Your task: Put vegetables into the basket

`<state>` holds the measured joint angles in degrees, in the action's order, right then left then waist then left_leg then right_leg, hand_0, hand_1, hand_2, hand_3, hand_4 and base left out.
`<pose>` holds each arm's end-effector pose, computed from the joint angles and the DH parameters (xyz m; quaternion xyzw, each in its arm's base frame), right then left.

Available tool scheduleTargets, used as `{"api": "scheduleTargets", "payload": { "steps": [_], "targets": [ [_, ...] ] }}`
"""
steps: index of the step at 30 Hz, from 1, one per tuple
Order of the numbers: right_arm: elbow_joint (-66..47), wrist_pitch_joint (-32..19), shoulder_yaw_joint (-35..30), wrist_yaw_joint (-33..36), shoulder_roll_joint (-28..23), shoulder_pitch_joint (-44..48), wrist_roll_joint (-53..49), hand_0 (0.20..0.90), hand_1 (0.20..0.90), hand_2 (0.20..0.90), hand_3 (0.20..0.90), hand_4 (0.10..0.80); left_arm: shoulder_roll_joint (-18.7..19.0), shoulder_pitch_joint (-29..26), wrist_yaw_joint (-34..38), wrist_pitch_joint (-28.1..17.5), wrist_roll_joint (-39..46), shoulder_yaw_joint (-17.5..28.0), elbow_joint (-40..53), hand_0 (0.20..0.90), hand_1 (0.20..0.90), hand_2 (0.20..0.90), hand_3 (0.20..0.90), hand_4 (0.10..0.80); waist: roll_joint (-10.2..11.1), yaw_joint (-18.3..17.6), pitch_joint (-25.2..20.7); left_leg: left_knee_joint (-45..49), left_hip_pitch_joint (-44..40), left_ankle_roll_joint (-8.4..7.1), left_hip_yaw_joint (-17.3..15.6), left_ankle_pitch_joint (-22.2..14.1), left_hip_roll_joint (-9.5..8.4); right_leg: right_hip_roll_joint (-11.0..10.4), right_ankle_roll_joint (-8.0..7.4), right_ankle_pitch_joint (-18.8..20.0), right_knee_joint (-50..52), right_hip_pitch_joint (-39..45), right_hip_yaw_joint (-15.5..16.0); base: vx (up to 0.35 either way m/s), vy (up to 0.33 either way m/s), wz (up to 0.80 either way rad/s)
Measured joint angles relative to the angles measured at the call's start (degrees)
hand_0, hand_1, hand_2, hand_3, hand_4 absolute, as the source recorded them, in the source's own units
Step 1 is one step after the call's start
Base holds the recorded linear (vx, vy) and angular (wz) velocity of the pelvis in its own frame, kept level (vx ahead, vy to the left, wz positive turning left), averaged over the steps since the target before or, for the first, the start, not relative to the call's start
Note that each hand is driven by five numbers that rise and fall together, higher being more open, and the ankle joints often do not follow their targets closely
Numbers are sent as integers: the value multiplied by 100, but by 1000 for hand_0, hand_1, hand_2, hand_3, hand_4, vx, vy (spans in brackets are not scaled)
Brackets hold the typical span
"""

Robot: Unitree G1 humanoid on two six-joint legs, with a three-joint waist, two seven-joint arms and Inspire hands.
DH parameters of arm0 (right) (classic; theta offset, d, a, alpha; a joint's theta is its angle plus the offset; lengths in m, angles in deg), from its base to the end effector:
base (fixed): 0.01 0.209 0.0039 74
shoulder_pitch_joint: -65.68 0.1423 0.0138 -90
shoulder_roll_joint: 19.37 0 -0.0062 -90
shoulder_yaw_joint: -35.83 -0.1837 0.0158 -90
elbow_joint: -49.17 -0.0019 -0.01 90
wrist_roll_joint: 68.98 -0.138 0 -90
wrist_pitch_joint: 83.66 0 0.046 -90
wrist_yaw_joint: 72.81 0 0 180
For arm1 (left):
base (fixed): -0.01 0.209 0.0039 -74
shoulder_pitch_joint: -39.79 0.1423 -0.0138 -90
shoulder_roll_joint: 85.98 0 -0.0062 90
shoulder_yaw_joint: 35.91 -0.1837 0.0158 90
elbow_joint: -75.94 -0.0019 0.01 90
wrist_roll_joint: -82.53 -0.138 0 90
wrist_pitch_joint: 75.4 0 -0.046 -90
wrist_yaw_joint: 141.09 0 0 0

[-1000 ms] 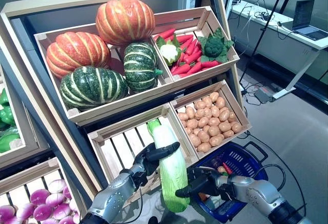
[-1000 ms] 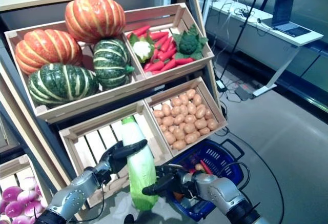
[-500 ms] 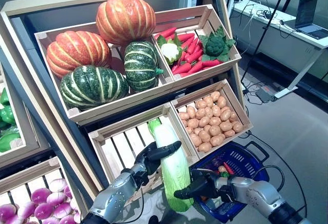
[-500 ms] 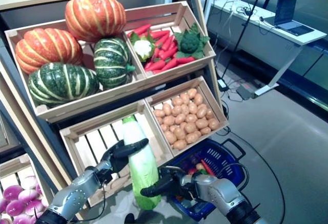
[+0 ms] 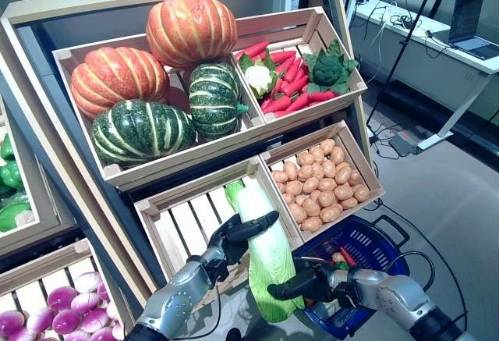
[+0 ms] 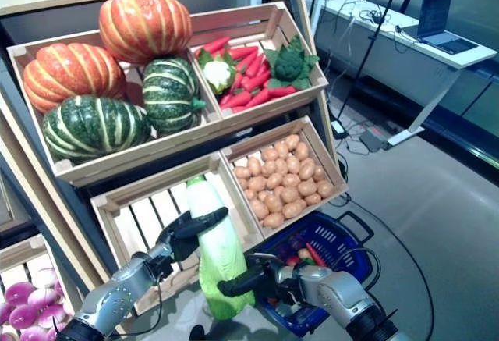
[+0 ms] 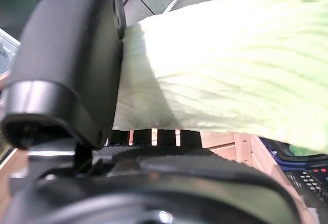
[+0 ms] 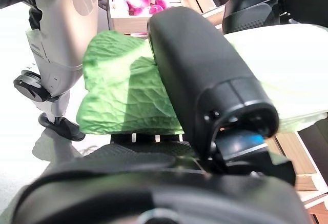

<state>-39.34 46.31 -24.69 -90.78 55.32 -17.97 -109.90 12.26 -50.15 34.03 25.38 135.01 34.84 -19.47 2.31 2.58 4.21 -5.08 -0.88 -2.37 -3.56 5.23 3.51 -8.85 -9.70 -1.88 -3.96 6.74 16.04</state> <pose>0.1862 -0.1632 0.0118 0.0546 0.4307 0.3592 0.8261 0.1878 0.1716 0.0117 -0.2316 0.2202 -0.1632 0.9334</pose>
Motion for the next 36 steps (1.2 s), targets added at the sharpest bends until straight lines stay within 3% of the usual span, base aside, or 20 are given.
{"api": "scheduleTargets", "payload": {
  "steps": [14,25,28,32,36],
  "targets": [
    [5,-232,-5,-3,-171,-80,-75,300,300,300,300,400,27,-122,-349,-2,-116,76,106,900,900,900,900,800,-26,-10,16,0,-7,0,-2,0,3,4,0,1,1,7,-7,0,0,0],
    [-4,-1361,-488,310,-62,-430,-701,300,300,300,300,400,9,-323,-682,-2,8,231,436,900,900,900,900,800,-66,-62,42,-1,-13,5,-36,-4,3,8,-1,1,-18,-2,-177,-2,-7,-1],
    [-4,-1698,-915,546,97,-526,-1080,300,300,300,300,400,11,-305,-693,-1,3,238,425,900,900,900,900,800,-88,-104,61,-2,-13,7,-56,-6,4,8,-4,4,-27,-10,-195,-6,-8,-1],
    [-86,-2534,-1694,943,349,-524,-1423,300,300,300,300,400,11,-271,-690,6,-2,250,342,900,900,900,900,800,-130,-142,89,-2,-16,10,-137,-11,5,15,0,43,-97,-17,-313,-13,-22,-8],
    [-156,-2946,-2168,1234,438,-483,-1430,300,300,300,300,400,11,-270,-689,11,-4,342,217,900,900,900,900,800,-126,-172,91,-3,-23,9,-165,-14,14,22,4,46,-98,-25,-339,1,-11,-2]
  ]
}}
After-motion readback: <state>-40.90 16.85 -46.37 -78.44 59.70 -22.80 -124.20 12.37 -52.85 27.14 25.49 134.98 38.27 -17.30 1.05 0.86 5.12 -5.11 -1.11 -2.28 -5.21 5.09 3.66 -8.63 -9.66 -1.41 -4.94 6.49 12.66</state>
